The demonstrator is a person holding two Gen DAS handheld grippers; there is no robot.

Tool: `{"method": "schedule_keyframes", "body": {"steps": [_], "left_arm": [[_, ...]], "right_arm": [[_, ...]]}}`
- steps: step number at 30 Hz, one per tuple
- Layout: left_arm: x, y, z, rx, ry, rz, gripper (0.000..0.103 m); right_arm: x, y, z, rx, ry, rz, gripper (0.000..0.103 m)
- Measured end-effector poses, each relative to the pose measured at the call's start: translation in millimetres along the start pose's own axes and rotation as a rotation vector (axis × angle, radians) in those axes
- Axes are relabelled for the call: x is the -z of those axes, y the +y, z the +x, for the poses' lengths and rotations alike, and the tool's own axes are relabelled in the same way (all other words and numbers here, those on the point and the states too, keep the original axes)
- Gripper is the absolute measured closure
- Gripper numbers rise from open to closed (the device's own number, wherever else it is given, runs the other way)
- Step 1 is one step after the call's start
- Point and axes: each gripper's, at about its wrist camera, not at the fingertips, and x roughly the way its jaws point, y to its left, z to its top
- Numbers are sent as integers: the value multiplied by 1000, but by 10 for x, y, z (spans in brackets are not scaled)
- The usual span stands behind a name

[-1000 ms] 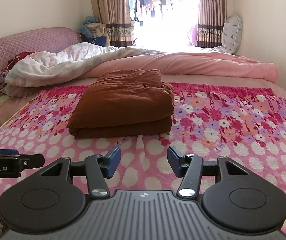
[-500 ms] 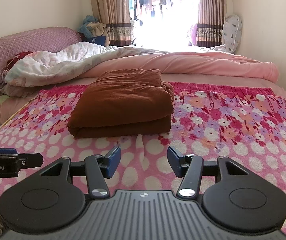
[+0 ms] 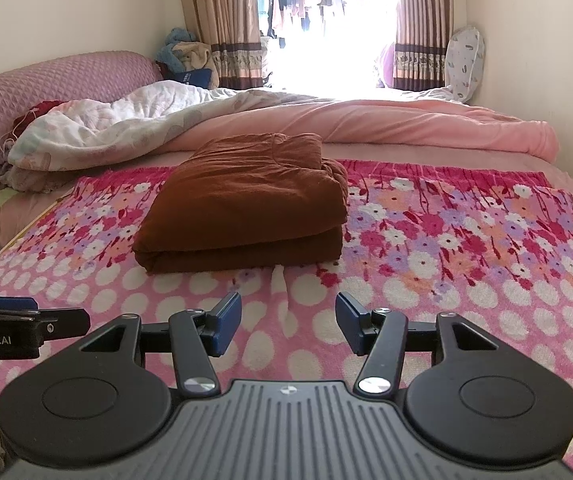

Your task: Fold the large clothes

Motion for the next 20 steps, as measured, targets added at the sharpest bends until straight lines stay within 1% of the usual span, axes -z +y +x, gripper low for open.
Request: {"method": "schedule_keyframes", "body": {"steps": [4,20], "left_arm": [[4,-7,7,-14,0,9,21],[-4,-11,48,-12,12,10,21]], "right_arm": [[4,-1,14,-2,2,0,39],[13,-6,60,-2,11,0,39]]}}
